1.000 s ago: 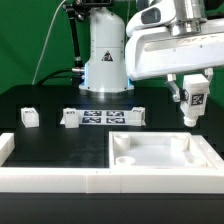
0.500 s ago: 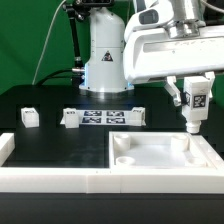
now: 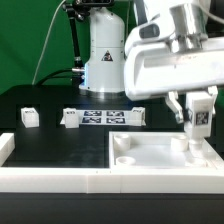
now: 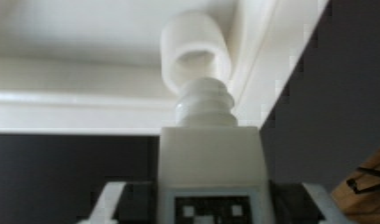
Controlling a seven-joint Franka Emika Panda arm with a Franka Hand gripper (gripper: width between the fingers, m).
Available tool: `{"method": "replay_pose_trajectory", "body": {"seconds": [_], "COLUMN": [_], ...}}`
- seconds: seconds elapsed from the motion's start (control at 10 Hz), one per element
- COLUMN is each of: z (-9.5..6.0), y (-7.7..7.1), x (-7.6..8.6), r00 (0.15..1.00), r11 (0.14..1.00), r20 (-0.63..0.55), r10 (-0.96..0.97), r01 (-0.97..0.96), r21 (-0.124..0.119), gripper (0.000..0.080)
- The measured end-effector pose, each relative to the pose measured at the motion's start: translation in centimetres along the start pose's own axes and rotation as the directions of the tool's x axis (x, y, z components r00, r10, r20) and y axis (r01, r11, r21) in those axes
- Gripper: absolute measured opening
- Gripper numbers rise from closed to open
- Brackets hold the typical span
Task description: Assemble one leg
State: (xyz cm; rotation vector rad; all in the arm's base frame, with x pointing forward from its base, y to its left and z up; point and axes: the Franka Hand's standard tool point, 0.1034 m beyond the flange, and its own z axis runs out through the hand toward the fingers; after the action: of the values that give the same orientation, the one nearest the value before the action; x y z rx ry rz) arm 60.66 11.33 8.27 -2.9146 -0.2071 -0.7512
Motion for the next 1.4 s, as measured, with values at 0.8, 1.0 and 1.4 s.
{"method": "replay_pose_trajectory", "body": {"seconds": [0.8,1.0,1.4], "z": [1.6,2.1,2.4], "y": [0.1,0.6,0.1], "x": [-0.3,-1.0,-1.0], "r00": [1.000,1.000,0.998], "r11": [1.000,1.000,1.000], "r20": [-0.028,-0.027,-0.063], "r10": [0.004,0.012,0.006], "r01": [-0.004,-0.012,-0.007], "r21": [-0.006,-0.012,-0.015], "gripper": [0.0287,0.0287,0.0287]}}
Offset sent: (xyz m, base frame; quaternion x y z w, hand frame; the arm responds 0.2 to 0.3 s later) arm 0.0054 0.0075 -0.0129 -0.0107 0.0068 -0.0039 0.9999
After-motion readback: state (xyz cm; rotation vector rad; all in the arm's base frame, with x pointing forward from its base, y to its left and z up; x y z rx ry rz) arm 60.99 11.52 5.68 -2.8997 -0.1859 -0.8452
